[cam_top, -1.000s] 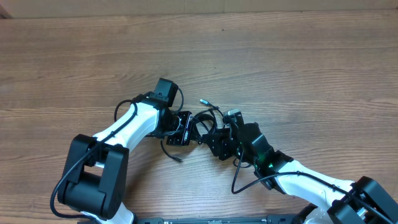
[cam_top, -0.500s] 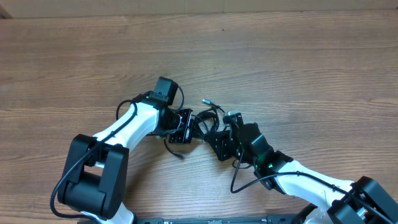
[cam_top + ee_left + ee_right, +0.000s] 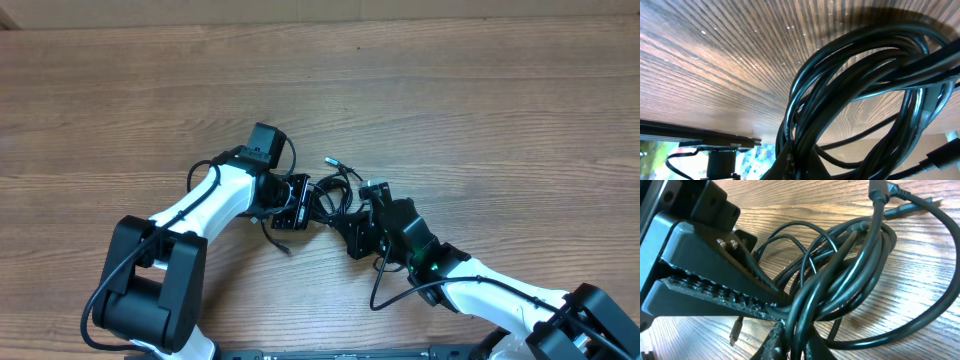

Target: Untangle cables

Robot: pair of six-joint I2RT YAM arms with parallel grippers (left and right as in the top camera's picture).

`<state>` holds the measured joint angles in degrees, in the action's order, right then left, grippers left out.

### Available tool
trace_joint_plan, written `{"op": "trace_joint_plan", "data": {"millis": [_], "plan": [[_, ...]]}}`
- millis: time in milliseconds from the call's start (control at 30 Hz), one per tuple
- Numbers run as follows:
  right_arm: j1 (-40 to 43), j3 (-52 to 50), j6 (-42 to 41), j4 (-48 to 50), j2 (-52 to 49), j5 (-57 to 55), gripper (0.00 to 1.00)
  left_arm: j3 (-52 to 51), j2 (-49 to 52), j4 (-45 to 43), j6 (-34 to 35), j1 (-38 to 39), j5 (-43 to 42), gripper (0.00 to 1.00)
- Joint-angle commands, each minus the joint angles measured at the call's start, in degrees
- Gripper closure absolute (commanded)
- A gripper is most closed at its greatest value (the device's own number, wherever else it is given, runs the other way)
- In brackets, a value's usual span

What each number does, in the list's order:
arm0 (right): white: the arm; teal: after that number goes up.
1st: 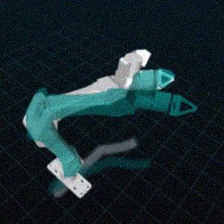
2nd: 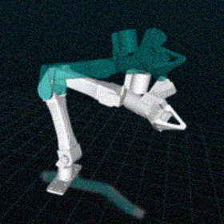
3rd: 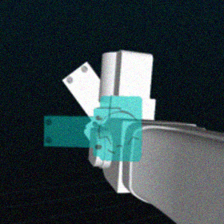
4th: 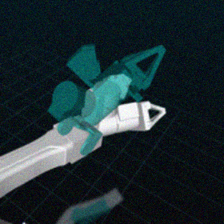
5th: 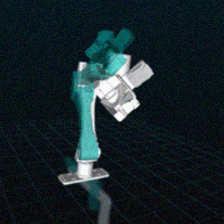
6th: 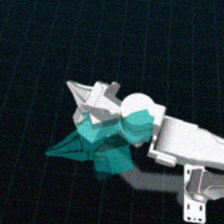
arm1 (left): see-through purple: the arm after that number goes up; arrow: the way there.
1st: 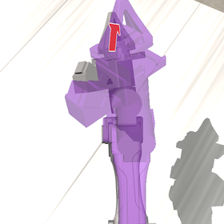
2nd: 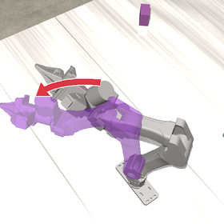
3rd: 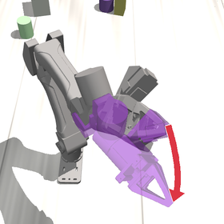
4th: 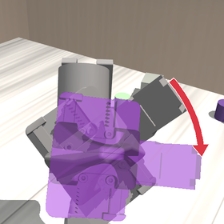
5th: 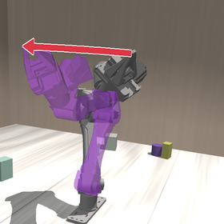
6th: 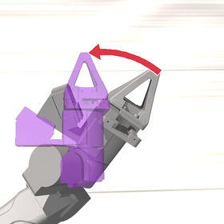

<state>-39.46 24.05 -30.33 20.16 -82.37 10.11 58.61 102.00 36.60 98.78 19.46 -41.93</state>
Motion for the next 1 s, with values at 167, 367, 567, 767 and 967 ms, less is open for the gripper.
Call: {"op": "trace_joint_plan", "data": {"millis": [167, 367, 567, 767, 967], "plan": [[0.1, 0.0, -4.5, 0.3, -0.7, -2.6, 0.92, -0.4, -1.0, 0.6, -2.8, 0.4, -4.2, 0.96], [0.1, 0.0, -4.9, 0.6, -0.7, -2.4, 0.92, -0.4, -1.0, 0.6, -3.3, 0.4, -4.7, 0.96], [0.1, 0.0, -4.9, 1.2, -0.7, -2.4, 0.89, -0.4, -1.0, 0.6, -4.1, 0.4, -4.6, 0.96], [0.1, 0.0, -4.9, 1.2, -0.6, -2.4, 0.75, -0.4, -1.0, 0.6, -3.6, 0.4, -4.7, 0.96], [0.1, 0.0, -4.8, 0.8, -0.6, -2.7, 0.9, -0.4, -1.0, 0.6, -3.7, 0.4, -6.8, 0.96]]}}
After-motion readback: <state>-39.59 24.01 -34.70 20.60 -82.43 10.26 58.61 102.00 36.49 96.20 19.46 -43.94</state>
